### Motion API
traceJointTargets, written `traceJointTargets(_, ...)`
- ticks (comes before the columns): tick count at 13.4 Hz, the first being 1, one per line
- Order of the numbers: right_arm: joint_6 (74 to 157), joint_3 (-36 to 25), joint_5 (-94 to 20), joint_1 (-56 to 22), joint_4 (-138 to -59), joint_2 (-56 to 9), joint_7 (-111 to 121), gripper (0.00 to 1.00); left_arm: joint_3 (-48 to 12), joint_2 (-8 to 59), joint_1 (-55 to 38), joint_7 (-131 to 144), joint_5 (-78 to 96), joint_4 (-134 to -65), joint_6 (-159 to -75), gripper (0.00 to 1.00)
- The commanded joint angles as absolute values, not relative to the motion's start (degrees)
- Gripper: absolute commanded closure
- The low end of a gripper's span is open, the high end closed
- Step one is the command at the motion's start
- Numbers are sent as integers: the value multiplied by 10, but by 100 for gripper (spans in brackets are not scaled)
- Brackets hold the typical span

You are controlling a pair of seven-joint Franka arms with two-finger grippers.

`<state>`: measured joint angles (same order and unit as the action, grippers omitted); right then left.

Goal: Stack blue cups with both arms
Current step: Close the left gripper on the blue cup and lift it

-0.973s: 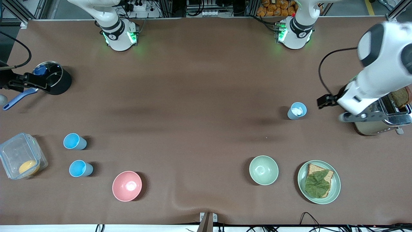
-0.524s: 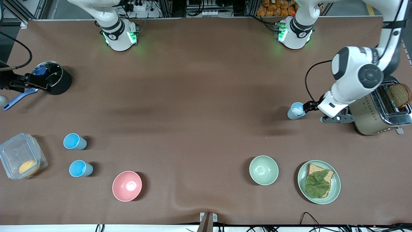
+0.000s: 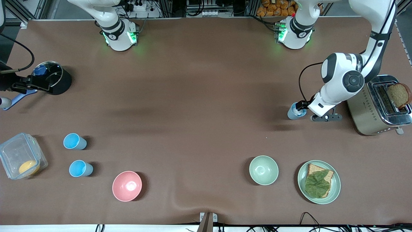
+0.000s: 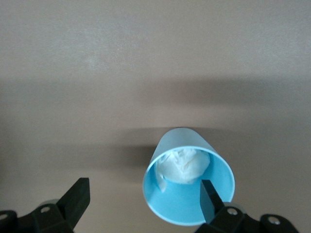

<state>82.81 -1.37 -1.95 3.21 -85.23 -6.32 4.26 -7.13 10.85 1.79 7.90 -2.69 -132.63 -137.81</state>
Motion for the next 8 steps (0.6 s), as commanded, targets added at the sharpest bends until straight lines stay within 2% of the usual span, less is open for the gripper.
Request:
traceJointTargets(1,822,-13,-27,32,-839,-69,37,0,-72,128,21,62,-25,-1326,-1401,0)
traceJointTargets(2,822,-13,-27,32,-839,-69,38,0,-72,133,21,62,-25,-1325,-1402,13)
traceJointTargets(6,822,-13,-27,30,-839,-74,38,0,-74,136,20,69,-25,-1325,-1402,98)
traceJointTargets(8,822,-13,-27,29,-839,-76,38,0,-76,135,15,72,-19,-1321,-1402,100)
